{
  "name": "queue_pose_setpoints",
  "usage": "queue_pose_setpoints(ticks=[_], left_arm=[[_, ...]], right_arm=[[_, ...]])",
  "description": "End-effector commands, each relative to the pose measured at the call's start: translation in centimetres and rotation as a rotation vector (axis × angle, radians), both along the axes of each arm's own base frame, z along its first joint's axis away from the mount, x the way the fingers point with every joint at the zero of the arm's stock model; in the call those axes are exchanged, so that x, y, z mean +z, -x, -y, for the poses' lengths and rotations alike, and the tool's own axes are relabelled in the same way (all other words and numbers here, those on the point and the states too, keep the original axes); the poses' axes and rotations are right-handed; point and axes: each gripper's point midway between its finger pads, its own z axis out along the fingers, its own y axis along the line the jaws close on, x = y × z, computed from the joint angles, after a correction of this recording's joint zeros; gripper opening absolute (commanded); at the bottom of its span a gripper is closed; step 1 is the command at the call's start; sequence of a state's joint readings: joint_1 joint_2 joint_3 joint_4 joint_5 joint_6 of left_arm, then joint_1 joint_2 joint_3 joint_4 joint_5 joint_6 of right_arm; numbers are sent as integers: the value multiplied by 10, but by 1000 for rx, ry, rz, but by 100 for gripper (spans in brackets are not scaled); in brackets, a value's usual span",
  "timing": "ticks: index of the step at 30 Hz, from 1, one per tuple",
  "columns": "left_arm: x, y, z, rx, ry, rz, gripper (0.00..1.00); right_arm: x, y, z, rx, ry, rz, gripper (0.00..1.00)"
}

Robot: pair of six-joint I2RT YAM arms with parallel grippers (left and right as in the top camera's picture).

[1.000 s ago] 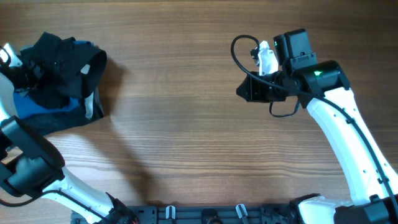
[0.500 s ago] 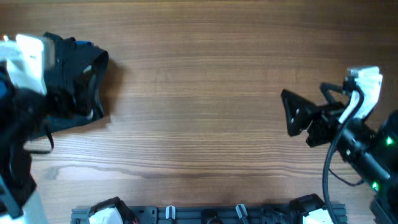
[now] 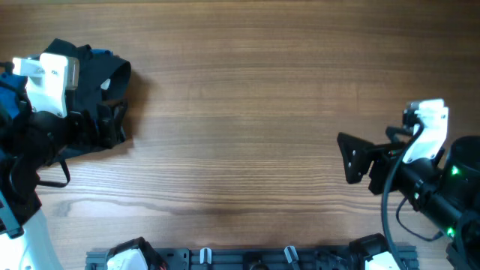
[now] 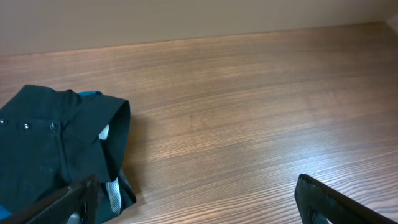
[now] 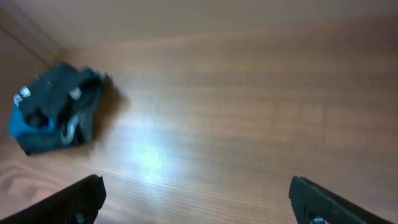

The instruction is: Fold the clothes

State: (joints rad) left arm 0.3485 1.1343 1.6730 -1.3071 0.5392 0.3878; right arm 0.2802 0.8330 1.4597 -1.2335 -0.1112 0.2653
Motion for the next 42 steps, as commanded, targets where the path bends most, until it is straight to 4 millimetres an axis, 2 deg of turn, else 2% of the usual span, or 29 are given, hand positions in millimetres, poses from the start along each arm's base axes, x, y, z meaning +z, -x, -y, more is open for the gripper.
queue_pose_setpoints(ticks=[1, 3, 6, 10, 12, 13, 15, 18, 20, 21, 22, 25, 29, 32, 36, 42], left_arm=[[-2, -1, 0, -10, -15, -3, 100], [-2, -1, 0, -10, -14, -3, 100], [-2, -1, 0, -10, -15, -3, 100], [-2, -1, 0, -10, -15, -3, 100], [-2, -1, 0, -10, -14, -3, 100], [-2, -1, 0, -10, -14, -3, 100], [-2, -1, 0, -10, -15, -3, 100], [-2, -1, 0, -10, -15, -3, 100], [-2, -1, 0, -10, -15, -3, 100], [-2, -1, 0, -10, -15, -3, 100], [-2, -1, 0, -10, -15, -3, 100], [-2, -1, 0, -10, -15, -3, 100], [-2, -1, 0, -10, -15, -3, 100], [-2, -1, 0, -10, -14, -3, 100], [-2, -1, 0, -10, -14, -3, 100], [-2, -1, 0, -10, -15, -3, 100]], right_arm=[[-4, 3, 4, -3, 36, -12, 100], [7, -9, 17, -19, 155, 85, 100], [30, -21, 14, 84, 305, 248, 100], [41, -25, 29, 1, 331, 323, 100], [49, -29, 42, -81, 317, 433, 100], [40, -28, 45, -96, 309, 455, 100], [7, -23, 42, -73, 282, 460, 100], [-53, -22, 41, -121, 154, 462, 100], [-109, -25, 40, -138, 114, 415, 100], [-127, -28, 40, -139, 110, 430, 100], [-135, -29, 40, -142, 105, 459, 100], [-144, -29, 40, -150, 87, 559, 100], [-165, -38, 40, -159, 79, 587, 100], [-190, -46, 39, -158, 81, 577, 100], [-184, -50, 38, -164, 66, 651, 100], [-185, -50, 38, -163, 66, 653, 100]])
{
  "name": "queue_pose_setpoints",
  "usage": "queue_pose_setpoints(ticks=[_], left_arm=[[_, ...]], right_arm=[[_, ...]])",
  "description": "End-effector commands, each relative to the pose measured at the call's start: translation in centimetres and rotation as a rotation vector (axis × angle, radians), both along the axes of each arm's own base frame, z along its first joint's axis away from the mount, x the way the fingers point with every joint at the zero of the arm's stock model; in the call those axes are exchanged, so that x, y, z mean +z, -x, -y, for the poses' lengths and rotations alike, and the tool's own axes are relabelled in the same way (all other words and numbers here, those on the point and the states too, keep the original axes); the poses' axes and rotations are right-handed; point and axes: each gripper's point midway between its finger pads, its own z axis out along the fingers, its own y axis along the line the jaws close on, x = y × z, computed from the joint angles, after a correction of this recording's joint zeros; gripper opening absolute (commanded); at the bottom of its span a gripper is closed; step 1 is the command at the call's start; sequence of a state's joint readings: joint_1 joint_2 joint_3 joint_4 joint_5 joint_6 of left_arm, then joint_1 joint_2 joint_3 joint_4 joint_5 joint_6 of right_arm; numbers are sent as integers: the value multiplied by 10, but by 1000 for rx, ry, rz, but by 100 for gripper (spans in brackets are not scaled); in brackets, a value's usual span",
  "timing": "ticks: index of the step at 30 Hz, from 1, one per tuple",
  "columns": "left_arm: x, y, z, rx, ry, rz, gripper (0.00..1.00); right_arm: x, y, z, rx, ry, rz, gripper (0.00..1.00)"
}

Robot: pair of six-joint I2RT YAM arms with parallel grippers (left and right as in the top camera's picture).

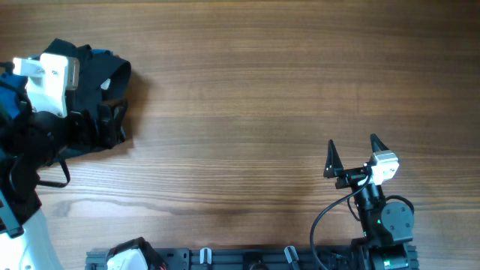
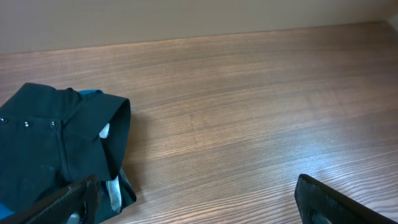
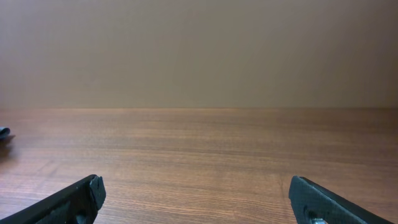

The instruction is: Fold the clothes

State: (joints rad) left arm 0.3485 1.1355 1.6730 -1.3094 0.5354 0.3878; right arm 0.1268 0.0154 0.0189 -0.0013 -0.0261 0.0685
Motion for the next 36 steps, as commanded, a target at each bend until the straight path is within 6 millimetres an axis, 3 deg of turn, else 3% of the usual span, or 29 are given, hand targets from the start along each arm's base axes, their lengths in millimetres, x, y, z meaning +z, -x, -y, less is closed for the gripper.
queue_pose_setpoints(ticks=[1, 18, 22, 24, 25, 27, 32, 36], left_arm=[[-1, -1, 0, -13, -13, 1, 100], [0, 1, 2, -16, -17, 7, 100], [11, 23, 11, -10, -166, 124, 100], [29, 21, 22, 23, -100, 335, 100], [28, 24, 24, 38, -70, 400, 100], [6, 34, 27, 67, -19, 513, 100], [-75, 52, 36, 55, 27, 666, 100], [-111, 48, 40, 37, 61, 755, 100]], right_arm=[[-2, 0, -2, 13, -17, 2, 100], [-3, 0, -2, 13, -17, 0, 100], [-3, 0, -2, 13, -16, 0, 100], [-3, 0, -2, 13, -17, 0, 100], [-3, 0, -2, 13, -17, 0, 100], [-3, 0, -2, 13, -17, 0, 100], [-3, 0, -2, 13, -17, 0, 100], [-3, 0, -2, 13, -17, 0, 100]])
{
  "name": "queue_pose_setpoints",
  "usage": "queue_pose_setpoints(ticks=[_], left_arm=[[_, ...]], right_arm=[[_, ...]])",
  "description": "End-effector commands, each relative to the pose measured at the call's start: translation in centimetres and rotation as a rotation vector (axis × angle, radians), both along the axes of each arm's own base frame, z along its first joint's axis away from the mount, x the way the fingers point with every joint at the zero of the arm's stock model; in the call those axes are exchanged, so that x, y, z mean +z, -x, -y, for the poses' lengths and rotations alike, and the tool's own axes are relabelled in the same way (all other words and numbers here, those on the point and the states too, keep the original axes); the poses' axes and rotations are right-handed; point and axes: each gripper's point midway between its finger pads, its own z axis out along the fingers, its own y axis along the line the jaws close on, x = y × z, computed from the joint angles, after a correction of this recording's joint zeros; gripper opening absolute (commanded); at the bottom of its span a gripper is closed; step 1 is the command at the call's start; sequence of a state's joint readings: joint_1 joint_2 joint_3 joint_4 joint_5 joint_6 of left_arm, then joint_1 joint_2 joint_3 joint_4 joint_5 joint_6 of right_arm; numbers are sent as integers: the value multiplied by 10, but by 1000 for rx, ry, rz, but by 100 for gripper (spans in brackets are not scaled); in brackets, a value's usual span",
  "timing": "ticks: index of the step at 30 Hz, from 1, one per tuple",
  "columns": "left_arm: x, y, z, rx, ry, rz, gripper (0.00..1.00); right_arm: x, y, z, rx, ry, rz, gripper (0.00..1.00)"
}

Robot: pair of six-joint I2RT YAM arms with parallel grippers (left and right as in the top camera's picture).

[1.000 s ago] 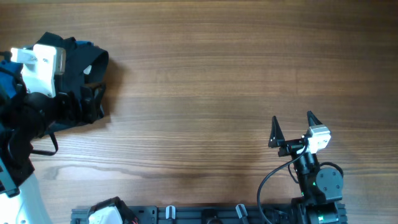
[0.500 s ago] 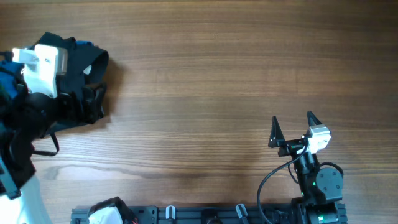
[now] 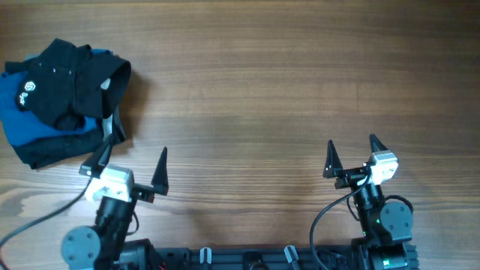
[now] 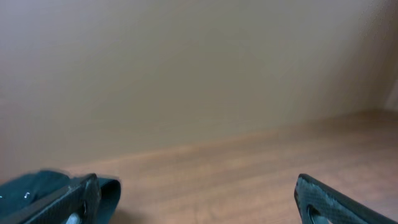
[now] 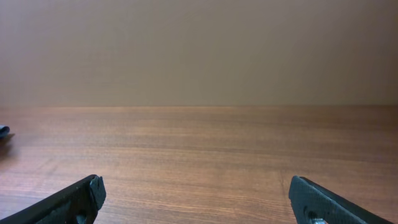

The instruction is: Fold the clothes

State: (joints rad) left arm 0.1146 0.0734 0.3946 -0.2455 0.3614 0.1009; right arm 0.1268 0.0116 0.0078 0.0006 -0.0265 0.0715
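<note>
A pile of folded clothes point(image 3: 64, 101), black garment on top of a blue one, lies at the far left of the wooden table point(image 3: 262, 90). Its dark edge point(image 4: 37, 190) shows at the bottom left of the left wrist view. My left gripper point(image 3: 126, 166) stands open near the front edge, just in front of the pile, with nothing between its fingers. My right gripper point(image 3: 352, 154) stands open near the front right, far from the clothes, holding nothing. In the right wrist view only bare table point(image 5: 199, 149) lies ahead.
A black rail point(image 3: 247, 259) with both arm bases runs along the front edge of the table. A plain beige wall point(image 5: 199, 50) stands behind the table's far edge.
My left arm has left the clothes pile and now stands upright near the front edge, gripper open. The pile is fully uncovered. The right arm has not moved.
At first my left arm lay over the pile and my right arm reached in from the right edge. Then the right arm stood upright at the front right. Now the left arm stands upright at the front left, both grippers open.
</note>
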Motion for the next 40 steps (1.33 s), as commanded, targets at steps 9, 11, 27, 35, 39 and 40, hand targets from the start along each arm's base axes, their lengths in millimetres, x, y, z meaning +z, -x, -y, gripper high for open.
queue_pose_setpoints(ticks=[9, 11, 27, 35, 39, 40], left_arm=[[-115, -28, 15, -64, 66, -116, 100], [-121, -28, 15, -63, 67, -138, 100], [-121, -28, 15, -64, 67, -138, 100], [-121, -28, 15, -64, 67, -138, 100], [-121, -28, 15, -64, 67, -138, 100], [-121, -28, 15, -64, 67, -138, 100]], right_arm=[[1, 1, -2, 13, -14, 5, 100], [1, 1, -2, 13, -14, 5, 100], [1, 1, -2, 12, -14, 5, 100], [1, 1, -2, 13, -14, 5, 100], [1, 1, -2, 13, -14, 5, 100], [1, 1, -2, 13, -14, 5, 100]])
